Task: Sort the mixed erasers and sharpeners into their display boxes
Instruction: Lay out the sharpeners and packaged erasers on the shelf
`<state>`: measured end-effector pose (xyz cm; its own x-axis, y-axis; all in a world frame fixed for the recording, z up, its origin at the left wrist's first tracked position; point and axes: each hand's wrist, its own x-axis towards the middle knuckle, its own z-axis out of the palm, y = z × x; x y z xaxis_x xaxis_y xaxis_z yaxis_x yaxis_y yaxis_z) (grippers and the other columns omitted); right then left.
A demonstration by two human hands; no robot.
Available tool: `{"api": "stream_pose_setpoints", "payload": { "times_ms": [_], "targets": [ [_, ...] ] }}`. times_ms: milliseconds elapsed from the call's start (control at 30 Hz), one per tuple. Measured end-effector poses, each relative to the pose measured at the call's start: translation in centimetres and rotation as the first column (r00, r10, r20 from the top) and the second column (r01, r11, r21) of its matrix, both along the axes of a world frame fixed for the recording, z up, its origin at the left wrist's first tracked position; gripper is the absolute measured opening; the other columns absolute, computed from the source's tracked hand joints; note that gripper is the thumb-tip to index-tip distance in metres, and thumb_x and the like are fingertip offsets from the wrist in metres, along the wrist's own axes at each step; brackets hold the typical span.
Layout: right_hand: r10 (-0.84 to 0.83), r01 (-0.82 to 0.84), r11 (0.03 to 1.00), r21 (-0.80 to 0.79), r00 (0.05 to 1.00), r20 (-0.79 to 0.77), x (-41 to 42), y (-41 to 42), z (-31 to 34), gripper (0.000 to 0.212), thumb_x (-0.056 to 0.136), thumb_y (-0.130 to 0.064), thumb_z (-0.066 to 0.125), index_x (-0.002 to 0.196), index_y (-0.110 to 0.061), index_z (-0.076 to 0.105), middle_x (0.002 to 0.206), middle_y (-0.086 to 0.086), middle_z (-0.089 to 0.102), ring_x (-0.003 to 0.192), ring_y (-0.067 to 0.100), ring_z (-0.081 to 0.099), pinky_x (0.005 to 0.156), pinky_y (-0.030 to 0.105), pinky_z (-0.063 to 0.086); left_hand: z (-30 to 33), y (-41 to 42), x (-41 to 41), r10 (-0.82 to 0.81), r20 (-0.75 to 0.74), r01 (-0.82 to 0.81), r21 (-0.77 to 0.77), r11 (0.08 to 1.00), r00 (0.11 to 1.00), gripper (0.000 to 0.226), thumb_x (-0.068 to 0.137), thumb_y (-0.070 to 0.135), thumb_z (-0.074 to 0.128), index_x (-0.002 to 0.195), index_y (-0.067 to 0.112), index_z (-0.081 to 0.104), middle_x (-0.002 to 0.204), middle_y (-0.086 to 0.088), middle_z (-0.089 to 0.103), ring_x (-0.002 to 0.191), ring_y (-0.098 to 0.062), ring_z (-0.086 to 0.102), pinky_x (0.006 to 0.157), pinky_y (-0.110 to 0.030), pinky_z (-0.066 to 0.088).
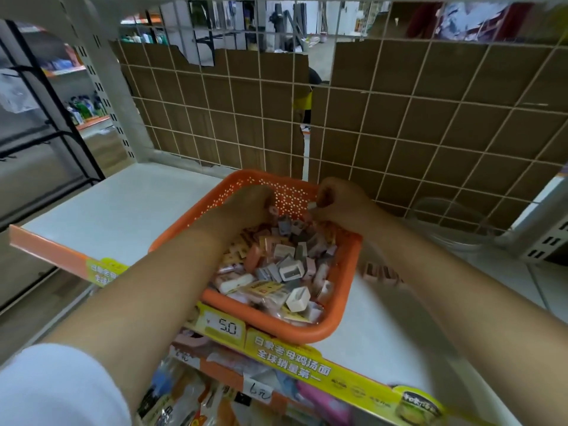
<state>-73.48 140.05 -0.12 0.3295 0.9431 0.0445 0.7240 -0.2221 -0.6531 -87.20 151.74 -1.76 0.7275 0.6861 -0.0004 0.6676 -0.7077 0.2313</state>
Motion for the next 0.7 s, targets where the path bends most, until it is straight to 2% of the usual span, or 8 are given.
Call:
{"api": "stream_pose_setpoints", "payload": {
  "times_ms": [100, 267, 333, 400, 467, 567, 633, 700],
  "targets": [
    [0.016, -0.003, 0.995, 0.097, 0.992, -0.126, -0.2, -1.0, 0.2, 0.035, 0.071, -0.019, 0.077, 0.096, -0.022, 0.052, 0.092, -0.008, 0.053, 0.082, 0.004, 0.050, 0.065, 0.021, 0.041, 0.7, -0.8, -0.9, 0.022, 0.078, -0.016, -0.076, 0.997, 0.997, 0.036, 0.087, 0.019, 0.060, 0.121, 0.009, 0.053, 0.120, -0.010, 0.058, 0.109, -0.023, 0.055, 0.090, -0.027, 0.040],
    [0.108, -0.095, 0.984, 0.149, 0.991, -0.082, -0.8, -4.1, 0.9, 0.030, 0.073, -0.016, 0.075, 0.098, -0.029, 0.062, 0.096, -0.018, 0.051, 0.085, -0.005, 0.047, 0.070, 0.007, 0.036, 2.1, -4.1, -2.7, -0.118, 0.217, 0.127, -0.029, 0.991, 0.969, 0.027, 0.079, 0.024, 0.070, 0.100, 0.020, 0.054, 0.093, 0.005, 0.058, 0.082, -0.010, 0.055, 0.064, -0.015, 0.040],
    [0.113, -0.100, 0.979, 0.176, 0.992, -0.063, -0.9, -5.7, 1.3, 0.032, 0.072, -0.015, 0.075, 0.098, -0.030, 0.063, 0.091, -0.021, 0.048, 0.081, -0.006, 0.047, 0.068, 0.003, 0.037, 2.7, -5.9, -3.1, -0.117, 0.261, 0.135, -0.053, 0.989, 0.958, 0.035, 0.074, 0.026, 0.075, 0.098, 0.028, 0.049, 0.087, 0.009, 0.055, 0.077, -0.005, 0.051, 0.066, -0.016, 0.042],
    [0.125, -0.122, 0.976, 0.178, 0.992, -0.004, -0.9, -7.2, 1.5, 0.037, 0.072, -0.015, 0.075, 0.106, -0.025, 0.065, 0.092, -0.020, 0.048, 0.082, -0.005, 0.048, 0.072, 0.003, 0.035, 3.1, -7.6, -3.4, -0.124, 0.309, 0.148, -0.053, 0.988, 0.943, 0.039, 0.072, 0.028, 0.077, 0.100, 0.031, 0.051, 0.091, 0.008, 0.057, 0.080, -0.007, 0.052, 0.072, -0.024, 0.045],
    [0.125, -0.140, 0.981, 0.138, 0.986, 0.113, -0.7, -8.7, 1.6, 0.044, 0.074, -0.019, 0.074, 0.116, -0.024, 0.063, 0.100, -0.021, 0.049, 0.090, -0.006, 0.047, 0.080, 0.005, 0.035, 3.4, -9.3, -3.4, -0.133, 0.341, 0.156, -0.042, 0.987, 0.931, 0.035, 0.071, 0.029, 0.076, 0.102, 0.027, 0.059, 0.094, 0.009, 0.058, 0.086, -0.009, 0.054, 0.075, -0.025, 0.045],
    [0.092, -0.108, 0.991, 0.076, 0.978, 0.188, 0.1, -10.8, 1.5, 0.055, 0.076, -0.032, 0.071, 0.127, -0.030, 0.052, 0.123, -0.015, 0.051, 0.111, 0.003, 0.048, 0.095, 0.021, 0.037, 3.8, -11.4, -3.0, -0.126, 0.397, 0.146, -0.021, 0.989, 0.909, 0.033, 0.072, 0.031, 0.075, 0.102, 0.021, 0.065, 0.094, 0.010, 0.061, 0.088, -0.010, 0.056, 0.077, -0.024, 0.046],
    [0.075, -0.090, 0.991, 0.099, 0.987, 0.145, 0.9, -12.2, 1.4, 0.050, 0.076, -0.033, 0.070, 0.123, -0.035, 0.053, 0.119, -0.018, 0.053, 0.108, 0.002, 0.050, 0.093, 0.023, 0.040, 3.9, -12.3, -2.3, -0.124, 0.402, 0.137, -0.002, 0.991, 0.907, 0.033, 0.072, 0.034, 0.074, 0.103, 0.023, 0.065, 0.097, 0.009, 0.064, 0.088, -0.008, 0.056, 0.077, -0.023, 0.044],
    [0.064, -0.085, 0.988, 0.133, 0.986, 0.152, 2.3, -13.7, 1.3, 0.037, 0.078, -0.028, 0.068, 0.113, -0.035, 0.059, 0.106, -0.020, 0.053, 0.096, 0.000, 0.052, 0.086, 0.025, 0.044, 3.8, -13.3, -1.5, -0.143, 0.400, 0.149, 0.017, 0.989, 0.905, 0.036, 0.073, 0.037, 0.073, 0.107, 0.026, 0.063, 0.092, 0.012, 0.060, 0.085, -0.005, 0.052, 0.068, -0.012, 0.038]
  ]
}}
